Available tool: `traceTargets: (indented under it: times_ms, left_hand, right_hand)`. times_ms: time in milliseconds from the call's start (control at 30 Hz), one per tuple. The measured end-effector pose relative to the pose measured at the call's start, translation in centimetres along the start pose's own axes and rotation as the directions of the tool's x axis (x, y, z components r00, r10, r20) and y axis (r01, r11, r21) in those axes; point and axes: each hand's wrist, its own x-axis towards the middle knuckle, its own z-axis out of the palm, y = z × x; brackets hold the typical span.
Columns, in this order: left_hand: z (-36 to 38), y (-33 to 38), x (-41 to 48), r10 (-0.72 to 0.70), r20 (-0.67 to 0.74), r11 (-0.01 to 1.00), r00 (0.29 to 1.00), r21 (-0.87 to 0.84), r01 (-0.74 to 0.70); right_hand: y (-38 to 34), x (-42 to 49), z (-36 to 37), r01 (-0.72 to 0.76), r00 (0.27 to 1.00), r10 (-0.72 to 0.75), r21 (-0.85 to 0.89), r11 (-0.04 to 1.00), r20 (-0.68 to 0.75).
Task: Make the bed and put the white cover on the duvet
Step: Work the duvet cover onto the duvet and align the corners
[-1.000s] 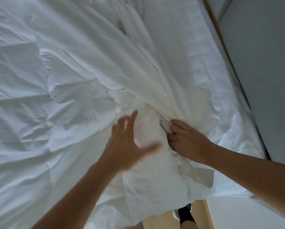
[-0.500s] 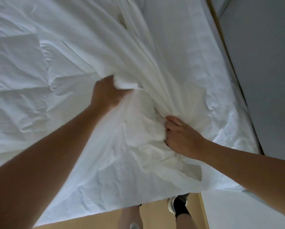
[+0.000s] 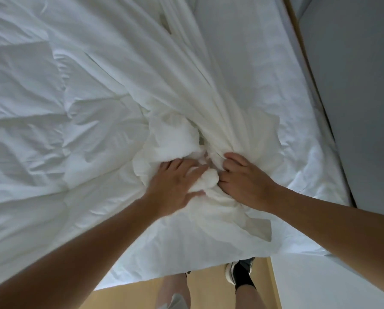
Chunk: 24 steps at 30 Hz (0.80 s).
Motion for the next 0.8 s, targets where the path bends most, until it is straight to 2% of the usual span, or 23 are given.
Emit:
traceTargets:
  times_ms: [67, 100, 133, 200, 233, 300, 367, 433, 533, 667, 733, 800]
  left_hand:
    - [0.3, -0.8, 3.1, 0.038, -0.054, 0.999, 0.998, -0.022, -0.039]
    - [0.0, -1.2, 4.7, 0.024, -0.092, 0.998, 0.995, -0.056, -0.029]
    - [-0.6, -1.7, 6.1, -0.047, -0.099, 0.995, 0.994, -0.094, 0.038]
    - [-1.8, -3.4, 8.4, -0.206, -0.03, 0.974, 0.978, -0.106, 0.201]
    - [-2.2, -3.8, 9.1, -0.233, 0.063, 0.967, 0.971, -0.091, 0.238]
    - [-2.3, -2.9, 9.6, -0.193, 0.231, 0.971, 0.954, -0.096, 0.22]
    - [-1.9, -0.3, 8.9, -0.099, 0.38, 0.986, 0.92, -0.088, 0.142]
    - [-1.3, 1.3, 8.0, 0.016, 0.453, 0.997, 0.891, -0.074, 0.02]
    - [-1.3, 1.0, 8.3, 0.098, 0.517, 0.991, 0.851, -0.128, -0.036]
    - [-1.9, 0.7, 8.9, 0.185, 0.66, 0.983, 0.728, -0.119, -0.142]
    - [-1.7, 0.9, 9.0, 0.183, 0.662, 0.983, 0.727, -0.139, -0.121]
    - [-1.7, 1.1, 9.0, 0.13, 0.614, 0.976, 0.779, -0.217, 0.009]
  right_hand:
    - [-0.1, 0.0, -0.1, -0.019, 1.0, 0.019, 0.008, 1.0, -0.006]
    - [-0.1, 0.0, -0.2, -0.024, 1.0, 0.024, 0.005, 1.0, -0.013]
    - [-0.3, 0.1, -0.2, -0.028, 0.999, 0.028, 0.006, 1.0, -0.028]
    - [-1.0, 0.5, -0.3, -0.052, 0.995, 0.053, 0.014, 0.999, -0.082]
    - [-1.3, 0.7, -0.3, -0.068, 0.992, 0.07, 0.022, 0.997, -0.102]
    - [-1.7, 0.7, -0.2, -0.084, 0.988, 0.088, 0.036, 0.996, -0.13]
    - [-1.4, 0.1, 0.0, -0.081, 0.985, 0.084, 0.027, 0.996, -0.149]
    - [-0.8, -0.4, 0.1, -0.069, 0.983, 0.07, 0.013, 0.998, -0.167]
    - [-0.2, -0.8, 0.3, -0.057, 0.978, 0.058, 0.015, 0.998, -0.201]
    - [0.0, -1.1, 0.6, -0.059, 0.971, 0.058, 0.003, 0.998, -0.23]
    - [0.1, -1.2, 0.8, -0.075, 0.969, 0.078, 0.024, 0.997, -0.233]
    - [0.3, -1.4, 0.9, -0.078, 0.968, 0.089, 0.056, 0.995, -0.237]
